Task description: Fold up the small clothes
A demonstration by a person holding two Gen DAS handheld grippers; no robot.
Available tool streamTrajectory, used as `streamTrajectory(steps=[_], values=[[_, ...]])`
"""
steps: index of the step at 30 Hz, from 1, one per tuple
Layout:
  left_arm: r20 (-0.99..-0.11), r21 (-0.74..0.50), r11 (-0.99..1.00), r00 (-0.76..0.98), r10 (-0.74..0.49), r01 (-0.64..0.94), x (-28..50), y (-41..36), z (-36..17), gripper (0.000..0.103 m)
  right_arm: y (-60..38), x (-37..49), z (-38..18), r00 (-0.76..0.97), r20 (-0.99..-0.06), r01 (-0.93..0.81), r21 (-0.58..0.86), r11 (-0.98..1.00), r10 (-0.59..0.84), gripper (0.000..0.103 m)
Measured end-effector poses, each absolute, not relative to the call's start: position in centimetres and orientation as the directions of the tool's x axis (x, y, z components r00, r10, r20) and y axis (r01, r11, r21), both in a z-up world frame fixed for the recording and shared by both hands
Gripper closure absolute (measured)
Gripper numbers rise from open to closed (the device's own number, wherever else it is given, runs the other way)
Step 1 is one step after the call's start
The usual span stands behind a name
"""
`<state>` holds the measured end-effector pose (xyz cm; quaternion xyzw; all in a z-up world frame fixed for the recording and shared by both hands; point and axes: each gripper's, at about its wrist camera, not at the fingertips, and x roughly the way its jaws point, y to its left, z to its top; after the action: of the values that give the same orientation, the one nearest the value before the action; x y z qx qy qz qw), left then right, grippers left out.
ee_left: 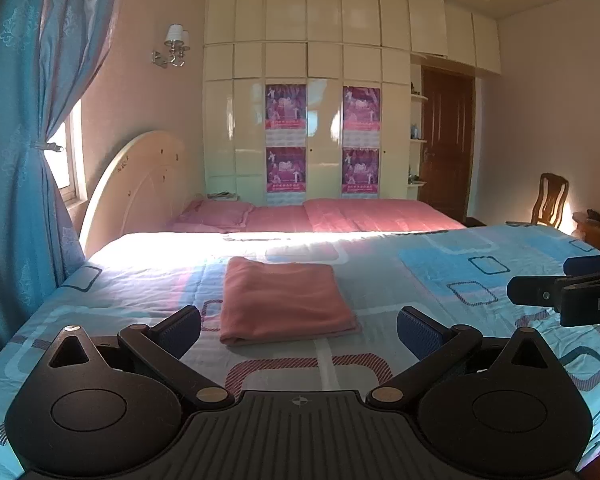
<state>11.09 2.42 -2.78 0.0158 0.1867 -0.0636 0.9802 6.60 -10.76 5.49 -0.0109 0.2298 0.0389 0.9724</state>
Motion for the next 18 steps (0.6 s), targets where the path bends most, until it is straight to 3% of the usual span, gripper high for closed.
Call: streamTrajectory(steps=[18], values=[[-0.352, -0.005, 0.989, 0.926, -0.138, 0.145, 10.89, 2.37, -2.50, 0.000, -10.64, 6.83, 5.43, 0.891, -0.448, -0.087, -0.011, 0.996, 0.072, 0.001]])
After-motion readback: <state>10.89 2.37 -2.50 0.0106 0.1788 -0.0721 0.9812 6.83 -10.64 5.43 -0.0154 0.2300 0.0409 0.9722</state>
